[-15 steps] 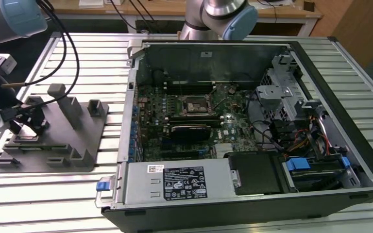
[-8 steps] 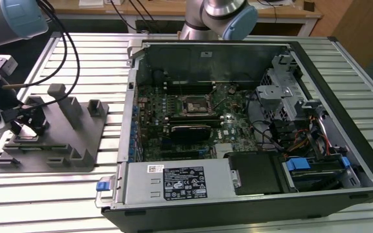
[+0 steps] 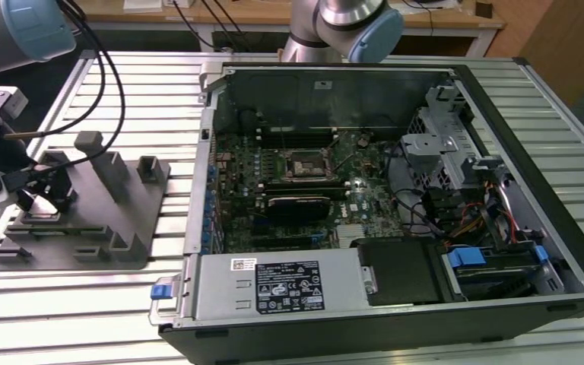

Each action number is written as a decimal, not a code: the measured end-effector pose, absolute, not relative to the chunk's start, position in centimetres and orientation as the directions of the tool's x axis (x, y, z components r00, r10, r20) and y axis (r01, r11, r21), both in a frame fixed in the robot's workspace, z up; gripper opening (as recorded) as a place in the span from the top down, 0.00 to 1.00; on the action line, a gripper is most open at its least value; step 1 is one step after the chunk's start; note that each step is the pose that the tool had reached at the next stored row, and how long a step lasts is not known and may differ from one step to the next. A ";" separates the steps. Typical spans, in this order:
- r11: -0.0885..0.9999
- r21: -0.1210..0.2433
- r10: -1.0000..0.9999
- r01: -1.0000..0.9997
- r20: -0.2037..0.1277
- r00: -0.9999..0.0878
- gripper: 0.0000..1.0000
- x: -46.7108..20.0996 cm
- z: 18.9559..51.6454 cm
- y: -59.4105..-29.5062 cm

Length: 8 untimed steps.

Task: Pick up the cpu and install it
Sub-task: 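Pick up the cpu and move it towards the insertion slot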

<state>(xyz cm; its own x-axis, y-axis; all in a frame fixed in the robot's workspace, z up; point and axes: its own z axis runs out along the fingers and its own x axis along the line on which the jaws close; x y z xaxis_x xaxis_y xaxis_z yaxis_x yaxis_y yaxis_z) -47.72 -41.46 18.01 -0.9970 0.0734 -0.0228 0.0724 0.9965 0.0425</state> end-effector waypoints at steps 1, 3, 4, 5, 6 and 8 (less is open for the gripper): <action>0.996 0.043 0.073 0.072 -0.023 -0.997 0.40 -47.7 18.0 -41.5; 0.996 0.043 0.073 0.072 -0.023 -0.997 0.40 -47.7 18.0 -41.5; 0.996 0.042 0.073 0.072 -0.023 -0.997 0.45 -47.7 18.0 -41.5; 0.996 0.042 0.073 0.072 -0.023 -0.997 0.45 -47.7 18.0 -41.5; 0.996 0.042 0.073 0.072 -0.023 -0.997 0.45 -47.7 18.0 -41.5; 0.996 0.042 0.073 0.072 -0.023 -0.997 0.45 -47.7 18.0 -41.5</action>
